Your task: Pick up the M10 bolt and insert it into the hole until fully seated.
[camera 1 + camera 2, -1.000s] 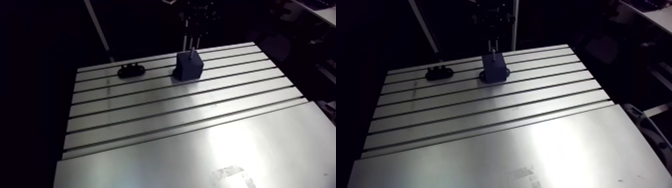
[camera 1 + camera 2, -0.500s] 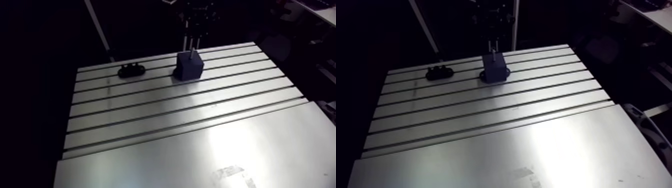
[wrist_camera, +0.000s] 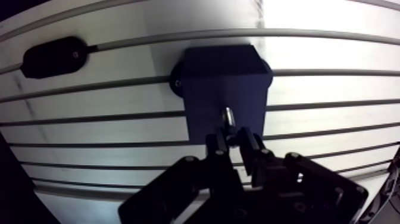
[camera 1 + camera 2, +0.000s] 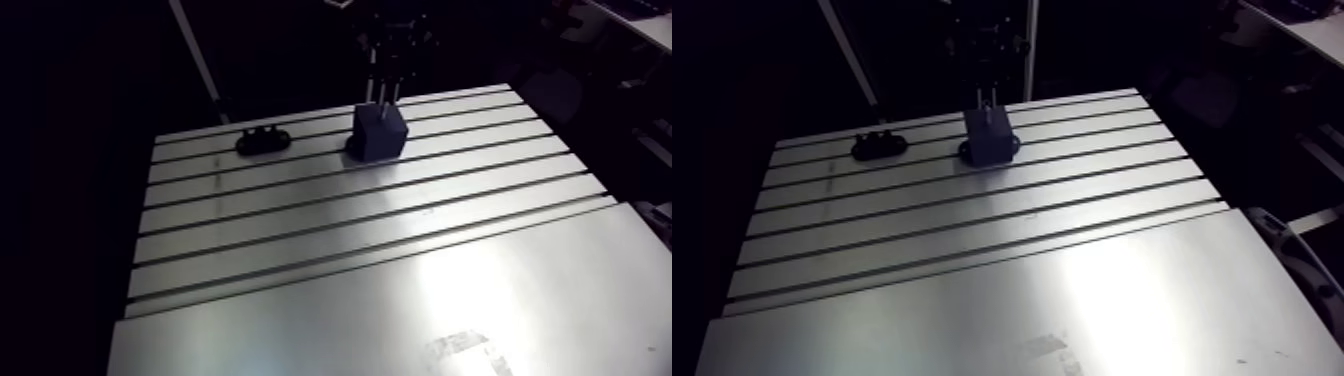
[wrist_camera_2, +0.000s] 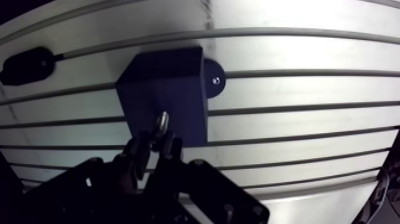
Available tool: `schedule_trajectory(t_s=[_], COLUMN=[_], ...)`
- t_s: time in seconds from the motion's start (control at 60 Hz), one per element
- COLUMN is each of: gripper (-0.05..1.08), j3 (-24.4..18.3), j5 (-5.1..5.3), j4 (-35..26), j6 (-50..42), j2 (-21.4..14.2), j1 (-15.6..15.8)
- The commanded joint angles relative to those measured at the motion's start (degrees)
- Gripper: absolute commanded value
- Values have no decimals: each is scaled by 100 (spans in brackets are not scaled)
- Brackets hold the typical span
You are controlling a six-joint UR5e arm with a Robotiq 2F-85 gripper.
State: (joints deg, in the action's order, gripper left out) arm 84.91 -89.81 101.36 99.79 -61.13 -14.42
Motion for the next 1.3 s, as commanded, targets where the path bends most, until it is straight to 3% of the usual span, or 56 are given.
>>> schedule_trajectory(t_s=[0.017,0.083,0.117,0.133,0.15,0.167,0.183,0.217,0.683,0.85,1.05,1.3], gripper=[107,105,100,90,90,70,70,2,0,0,0,0], j3=[39,55,64,65,65,73,73,82,17,-240,-528,-508], j5=[3,-5,-20,-38,-38,-40,-40,-17,56,6,-14,-49], j4=[18,100,152,182,182,194,194,202,284,201,-354,-608], j6=[-8,0,1,1,1,1,1,10,36,70,98,98], j2=[1,17,26,27,27,27,27,27,-108,-302,-651,-1065], j1=[0,-7,-8,-9,-9,-9,-9,0,-35,-35,15,78])
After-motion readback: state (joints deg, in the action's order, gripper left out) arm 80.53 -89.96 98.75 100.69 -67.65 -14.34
